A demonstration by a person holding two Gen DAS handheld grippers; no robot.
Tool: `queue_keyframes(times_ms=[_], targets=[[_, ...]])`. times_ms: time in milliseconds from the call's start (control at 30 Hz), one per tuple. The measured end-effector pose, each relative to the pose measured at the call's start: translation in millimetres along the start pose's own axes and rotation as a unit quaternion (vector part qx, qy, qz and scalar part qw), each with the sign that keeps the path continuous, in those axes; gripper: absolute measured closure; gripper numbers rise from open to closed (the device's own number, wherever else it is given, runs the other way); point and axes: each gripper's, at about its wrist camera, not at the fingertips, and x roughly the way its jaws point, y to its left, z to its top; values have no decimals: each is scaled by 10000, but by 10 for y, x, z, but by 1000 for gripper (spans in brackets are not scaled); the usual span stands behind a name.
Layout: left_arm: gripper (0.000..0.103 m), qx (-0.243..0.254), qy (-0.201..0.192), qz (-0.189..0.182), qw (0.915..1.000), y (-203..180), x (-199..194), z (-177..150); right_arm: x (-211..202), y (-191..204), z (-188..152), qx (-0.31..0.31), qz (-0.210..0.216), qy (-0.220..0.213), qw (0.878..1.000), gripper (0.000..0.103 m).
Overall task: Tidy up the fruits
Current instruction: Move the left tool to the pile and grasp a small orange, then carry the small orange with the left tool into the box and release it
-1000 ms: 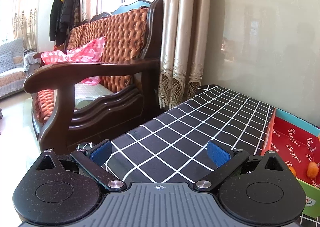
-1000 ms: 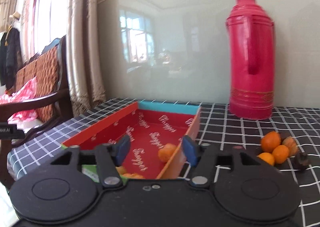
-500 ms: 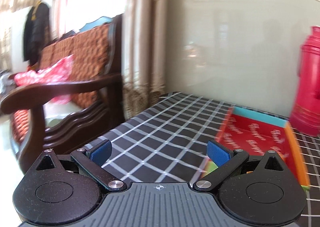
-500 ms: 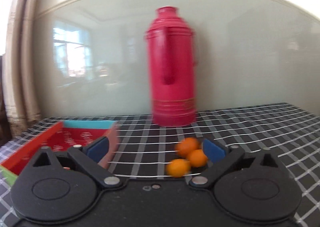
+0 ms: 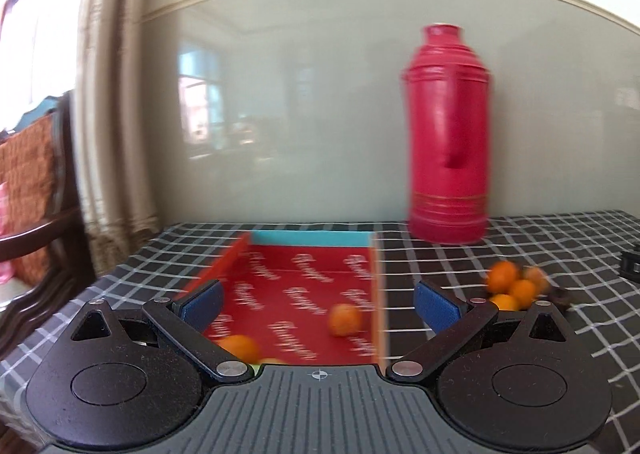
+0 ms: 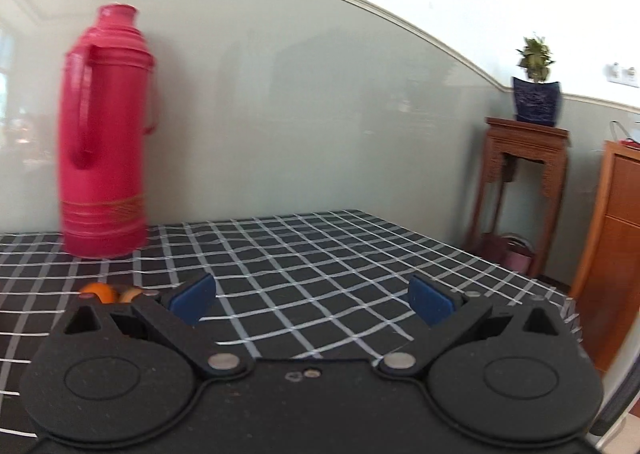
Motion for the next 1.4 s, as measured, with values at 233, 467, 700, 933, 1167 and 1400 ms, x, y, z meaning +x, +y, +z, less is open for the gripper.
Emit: queue_keyframes(times_ms=[233,467,700,933,1167,1400], targets=[[3,591,204,-851,9944,-659,187,4,63,-269,-48,2,-143,-8,9999,6],[30,741,674,-1563,9826,-1096,581,-8,125,-504,-27,113,-285,-39,9995,6],[38,734,951,-1690,9783,-1311,849,-80,218,-665,-61,152,-365,102,9992,6],[47,618,1190,-1781,9748,-1368,1010,-115,226,-750,-73,141,-680,26,9976,6],[69,424,1360,-1750,9742,-1327,1095,-116,248,-735,-82,136,-556,123,9983,6],[69,409,1112,-1628,9795,-1285,1002,-102,223,-674,-63,88,-408,89,9991,6]])
